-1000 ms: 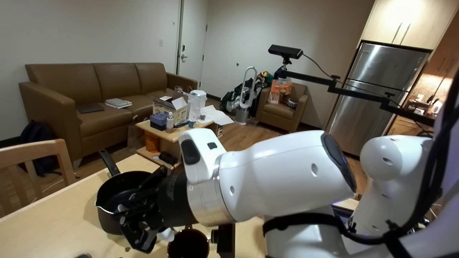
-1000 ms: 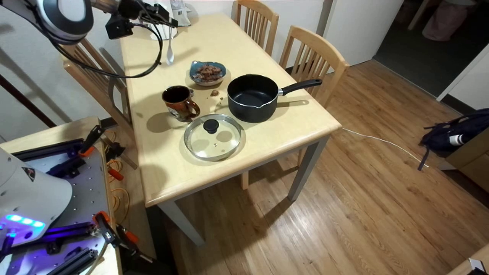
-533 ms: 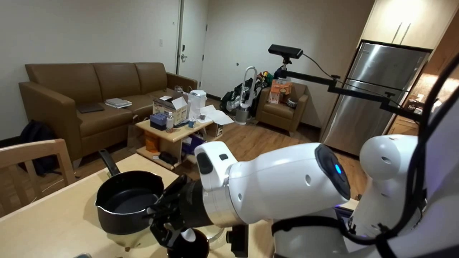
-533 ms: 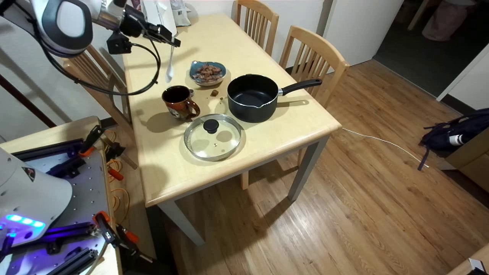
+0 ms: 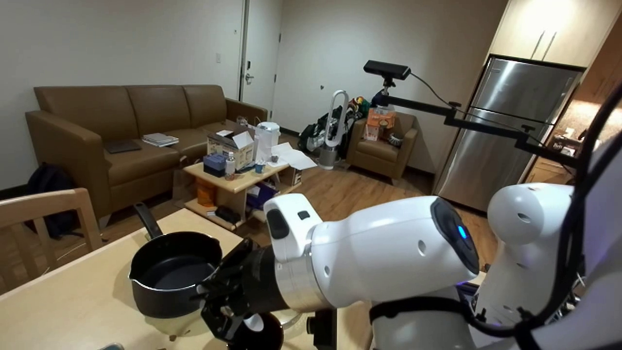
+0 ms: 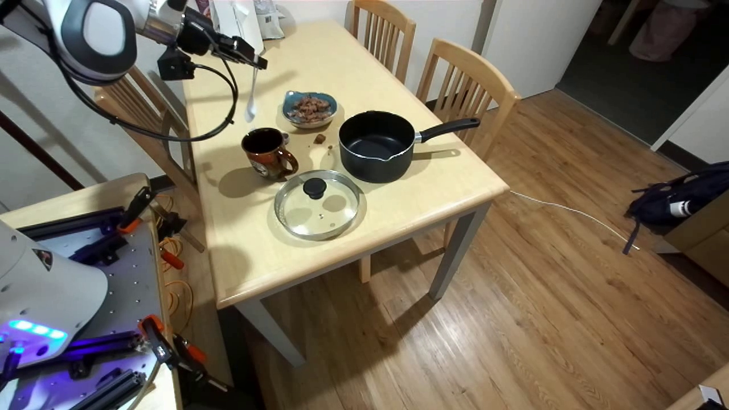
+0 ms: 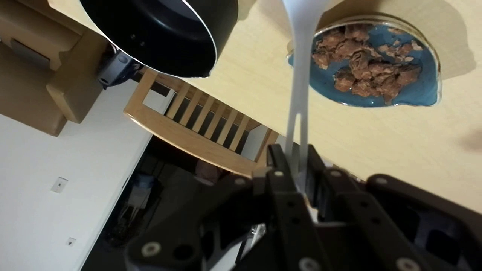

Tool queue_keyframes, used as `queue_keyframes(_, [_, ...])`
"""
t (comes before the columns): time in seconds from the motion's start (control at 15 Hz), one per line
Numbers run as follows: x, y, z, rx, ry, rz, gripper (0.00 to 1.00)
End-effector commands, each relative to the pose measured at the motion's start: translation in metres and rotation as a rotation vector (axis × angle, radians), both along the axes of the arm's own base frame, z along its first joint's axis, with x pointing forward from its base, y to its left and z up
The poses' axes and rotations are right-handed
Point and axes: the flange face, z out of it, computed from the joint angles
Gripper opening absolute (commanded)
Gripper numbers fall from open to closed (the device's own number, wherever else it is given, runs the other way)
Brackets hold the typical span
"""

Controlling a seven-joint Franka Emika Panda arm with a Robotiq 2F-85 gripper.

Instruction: Remove the spoon from the bowl and put it in the mug

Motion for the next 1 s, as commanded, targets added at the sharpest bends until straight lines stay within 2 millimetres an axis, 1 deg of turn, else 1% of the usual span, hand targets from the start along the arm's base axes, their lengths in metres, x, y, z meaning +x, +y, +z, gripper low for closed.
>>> queue_keyframes(0.0, [-0.001,0.008,0.007,-0.007,-0.013,0.032,0.04])
queue_keyframes(0.07, [-0.004,0.013,0.010,0.012,-0.014,0.035,0.04])
queue_keyframes(0.13, [-0.001,0.011,0.004,0.010,-0.008,0.020,0.04])
queue_keyframes(0.2, [-0.001,0.012,0.004,0.012,-0.009,0.024,0.15])
queue_keyframes(0.53, [-0.001,0.012,0.004,0.012,-0.009,0.023,0.15])
queue_keyframes(0.6, [-0.001,0.012,0.004,0.012,-0.009,0.023,0.04])
queue_keyframes(0.67, [0.005,0.017,0.014,0.017,-0.016,0.030,0.04])
queue_keyframes(0.73, [0.008,0.018,0.018,0.003,-0.035,0.041,0.04])
queue_keyframes(0.93, [0.020,0.008,0.028,0.016,-0.036,0.041,0.04])
